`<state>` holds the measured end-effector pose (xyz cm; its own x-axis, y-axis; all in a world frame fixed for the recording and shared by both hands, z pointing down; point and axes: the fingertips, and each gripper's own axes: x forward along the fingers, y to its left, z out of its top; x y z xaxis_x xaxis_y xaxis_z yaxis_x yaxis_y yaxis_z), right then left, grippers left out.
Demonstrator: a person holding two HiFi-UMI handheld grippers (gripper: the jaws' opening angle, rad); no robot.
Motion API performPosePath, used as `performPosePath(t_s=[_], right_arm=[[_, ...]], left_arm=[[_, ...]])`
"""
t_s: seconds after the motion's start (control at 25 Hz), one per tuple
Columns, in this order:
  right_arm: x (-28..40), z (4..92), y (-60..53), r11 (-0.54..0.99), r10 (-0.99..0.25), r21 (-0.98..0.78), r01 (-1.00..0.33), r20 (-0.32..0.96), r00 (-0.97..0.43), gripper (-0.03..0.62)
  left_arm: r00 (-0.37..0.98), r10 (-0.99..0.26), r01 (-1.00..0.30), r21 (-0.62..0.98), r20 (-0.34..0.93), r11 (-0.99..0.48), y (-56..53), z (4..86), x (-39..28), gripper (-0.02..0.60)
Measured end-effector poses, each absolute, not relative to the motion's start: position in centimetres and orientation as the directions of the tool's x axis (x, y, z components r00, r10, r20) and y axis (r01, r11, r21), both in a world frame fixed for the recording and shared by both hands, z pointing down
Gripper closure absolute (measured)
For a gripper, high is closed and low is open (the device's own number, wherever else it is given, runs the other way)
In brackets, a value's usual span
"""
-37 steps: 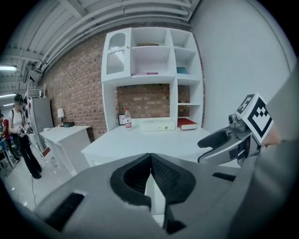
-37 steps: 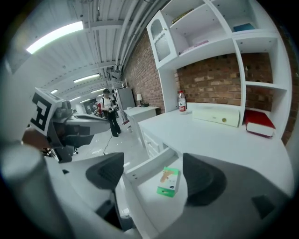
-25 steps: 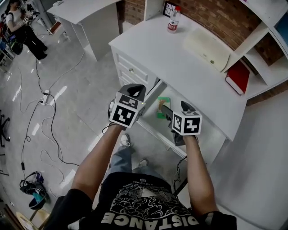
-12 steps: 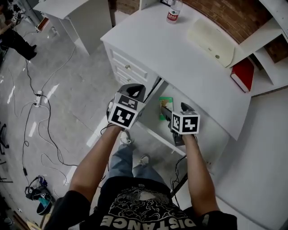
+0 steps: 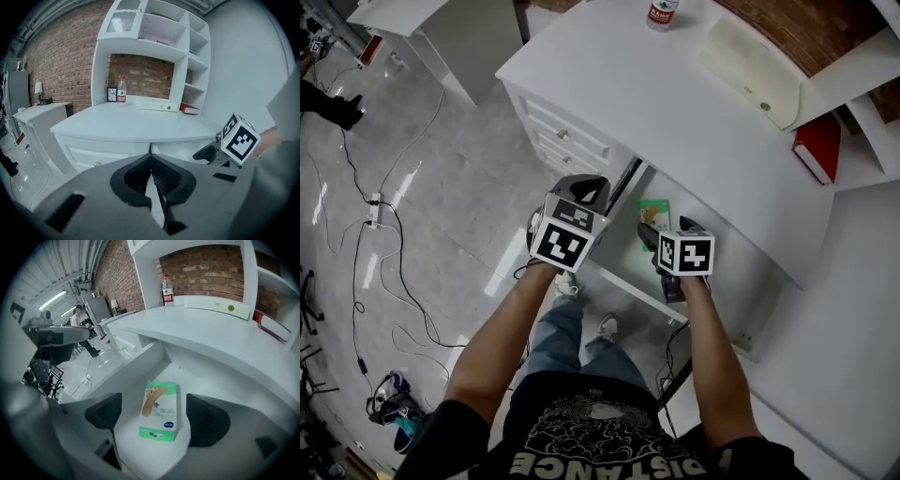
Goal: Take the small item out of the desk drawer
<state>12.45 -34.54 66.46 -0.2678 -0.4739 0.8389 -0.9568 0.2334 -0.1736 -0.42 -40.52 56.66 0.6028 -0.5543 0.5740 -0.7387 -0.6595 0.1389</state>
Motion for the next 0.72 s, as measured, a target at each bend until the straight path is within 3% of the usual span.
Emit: performPosePath(t_s=[0.72], right_arm=[[13.4,72.0,-35.8,0.143,-0.359,-0.103,-0.984,0.922,-0.149,0.146]], left_arm=[[0.595,-0.514,-0.742,0.175,0.618,-0.648,-43.4,60.4,-3.0,0.572]])
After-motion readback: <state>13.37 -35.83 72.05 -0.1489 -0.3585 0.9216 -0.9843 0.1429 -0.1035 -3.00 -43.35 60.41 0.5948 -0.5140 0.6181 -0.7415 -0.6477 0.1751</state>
